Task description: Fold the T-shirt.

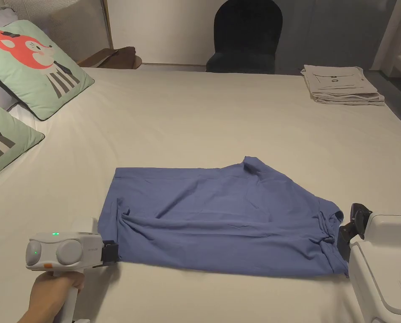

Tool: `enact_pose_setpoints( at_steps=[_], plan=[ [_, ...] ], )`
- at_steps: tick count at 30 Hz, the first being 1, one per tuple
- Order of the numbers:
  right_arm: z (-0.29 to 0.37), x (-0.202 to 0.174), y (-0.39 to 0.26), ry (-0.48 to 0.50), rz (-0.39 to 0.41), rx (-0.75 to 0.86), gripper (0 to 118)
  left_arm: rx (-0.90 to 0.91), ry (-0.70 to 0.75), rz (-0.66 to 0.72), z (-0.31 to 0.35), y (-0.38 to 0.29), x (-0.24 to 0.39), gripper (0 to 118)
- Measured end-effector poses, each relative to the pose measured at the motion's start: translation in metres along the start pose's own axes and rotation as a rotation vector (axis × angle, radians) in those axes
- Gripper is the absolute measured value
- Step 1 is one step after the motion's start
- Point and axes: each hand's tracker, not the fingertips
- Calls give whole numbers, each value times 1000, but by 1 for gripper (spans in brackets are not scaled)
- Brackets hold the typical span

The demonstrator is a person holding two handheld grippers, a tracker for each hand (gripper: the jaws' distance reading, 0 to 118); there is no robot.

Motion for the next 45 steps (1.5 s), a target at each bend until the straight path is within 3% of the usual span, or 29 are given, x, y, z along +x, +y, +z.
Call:
enact_pose_setpoints(
  at_steps=[1, 2, 3, 8, 9, 13, 14, 20, 22, 24, 25, 28, 37, 45],
  plan=[
    [-2, 1, -1, -1, 1, -7, 0, 34, 25, -30, 4, -1, 4, 37],
    [-3, 2, -2, -2, 0, -13, 0, 42, 4, -40, 6, 0, 8, 17],
    [-4, 3, -3, -2, -2, -19, 0, 42, -33, -50, 8, 1, 12, 12],
    [-28, 19, -20, 17, -90, -174, 2, 66, 9, -110, 8, 8, 13, 10],
    [-37, 24, -27, 21, -111, -234, 10, 75, -1, -101, 11, 10, 11, 10],
    [-73, 39, -65, 47, -174, -454, 101, 108, -19, -112, 27, 15, 13, 10],
    [-81, 40, -74, 50, -181, -495, 105, 115, -22, -110, 29, 16, 13, 10],
    [-103, 36, -99, 44, -172, -586, 105, 124, -34, -100, 34, 17, 13, 10],
    [-103, 34, -100, 66, -174, -591, 97, 122, -33, -101, 34, 15, 13, 10],
    [-104, 29, -100, 91, -171, -596, 73, 121, -33, -97, 34, 13, 12, 10],
    [-105, 27, -101, 98, -167, -605, 53, 118, -32, -92, 34, 12, 12, 10],
    [-103, 24, -101, 129, -167, -619, 10, 115, -29, -86, 34, 7, 13, 10],
    [-55, 35, -69, 107, -165, -487, 9, 134, -10, -7, 54, -16, -7, 10],
    [15, 42, -84, 117, -181, -505, 9, 111, -47, 68, 94, -79, -32, 10]
  ],
)
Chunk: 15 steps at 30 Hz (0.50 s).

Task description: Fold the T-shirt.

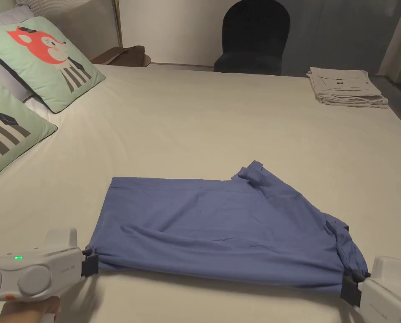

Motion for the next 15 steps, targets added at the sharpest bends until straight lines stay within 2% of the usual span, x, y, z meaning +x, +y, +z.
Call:
enact_pose_setpoints(
  at_steps=[8, 13, 15],
  plan=[
    [6, 6, -67, -20, -38, -124, 9, -68, 55, -61, 10, -44, -4, 10],
    [4, 4, -69, -26, -45, -120, 9, -69, 80, -69, 1, -51, -4, 10],
    [7, 3, -64, -26, -39, -121, 12, -73, 90, -55, 6, -46, 4, 13]
  ],
)
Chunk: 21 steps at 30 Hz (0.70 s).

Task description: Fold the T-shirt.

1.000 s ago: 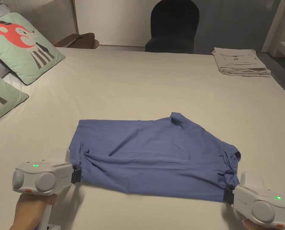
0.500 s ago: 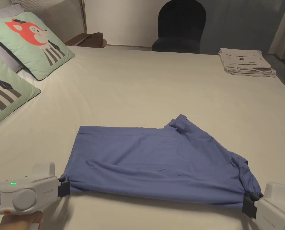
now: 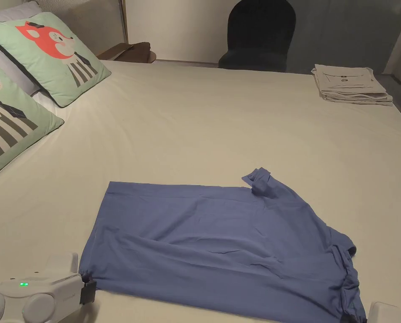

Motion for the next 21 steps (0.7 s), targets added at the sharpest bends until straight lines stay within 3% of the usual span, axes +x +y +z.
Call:
enact_pose_setpoints(
  at_steps=[2, 4, 5, 6, 12, 18, 20, 21],
  plan=[
    [8, -5, 8, -16, 24, 3, 39, -9, 18, 28, 4, 6, 2, 39],
    [21, -11, 23, -21, 52, 87, 84, -5, 4, 57, 12, 16, 4, 85],
    [29, -15, 34, -12, 57, 137, 97, 39, -38, 87, 19, 23, 7, 101],
    [36, -20, 46, 0, 64, 194, 103, 92, -63, 101, 27, 31, 13, 109],
    [74, -58, 105, 59, 130, 480, 102, 396, -127, 59, 66, 79, 47, 109],
    [90, -86, 126, 63, 169, 646, 102, 626, -110, -16, 90, 98, 82, 108],
    [89, -89, 127, 58, 175, 670, 87, 637, -112, -19, 90, 100, 87, 91],
    [87, -92, 128, 36, 180, 681, 69, 634, -104, -19, 88, 102, 89, 72]
  ],
)
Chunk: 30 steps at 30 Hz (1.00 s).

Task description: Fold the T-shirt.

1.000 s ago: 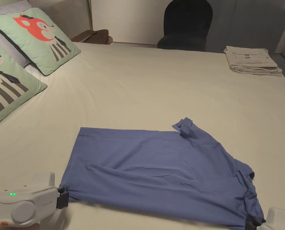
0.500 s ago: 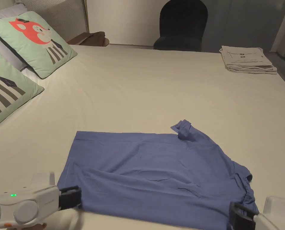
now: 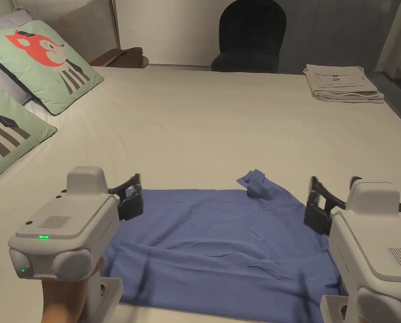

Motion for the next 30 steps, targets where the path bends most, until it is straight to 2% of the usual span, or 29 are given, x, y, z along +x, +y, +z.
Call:
enact_pose_setpoints(
  at_steps=[1, 2, 3, 8, 12, 15, 18, 19, 20, 21, 22, 23, 24, 30],
  plan=[
    [-3, -1, 0, -10, 11, 5, 33, -4, 8, -3, -4, 0, 1, 37],
    [-7, -1, -1, -13, 17, 4, 10, -15, 17, -7, -10, -1, 0, 11],
    [-10, 0, -2, -7, 15, 6, 1, -32, 14, -12, -14, -1, -2, 1],
    [-31, 2, -1, -15, 41, -2, 0, -145, -8, 7, -62, 4, -25, 0],
    [-51, 7, 0, -16, 49, -10, 0, -275, -22, -28, -125, 11, -51, 0],
    [-68, 8, 0, -21, 59, -18, 0, -375, -23, 9, -170, 15, -69, 0],
    [-89, 10, -4, -23, 62, -42, 0, -452, 13, -19, -214, 10, -82, 0],
    [-96, 11, -6, -23, 64, -49, 0, -477, 6, -30, -228, 8, -86, 4],
    [-102, 11, -8, -25, 68, -56, 0, -499, 10, -37, -239, 5, -89, 17],
    [-108, 11, -10, -27, 69, -67, 0, -526, 18, -41, -250, 2, -91, 42],
    [-114, 12, -12, -27, 68, -76, 0, -562, 14, -45, -260, -2, -94, 78],
    [-120, 13, -14, -27, 67, -85, 0, -582, 28, -26, -267, -7, -96, 100],
    [-125, 14, -16, -29, 65, -95, 0, -592, 47, -9, -275, -12, -98, 109],
    [-146, 19, -29, -50, 65, -137, 0, -677, 87, 0, -296, -34, -100, 108]
  ],
)
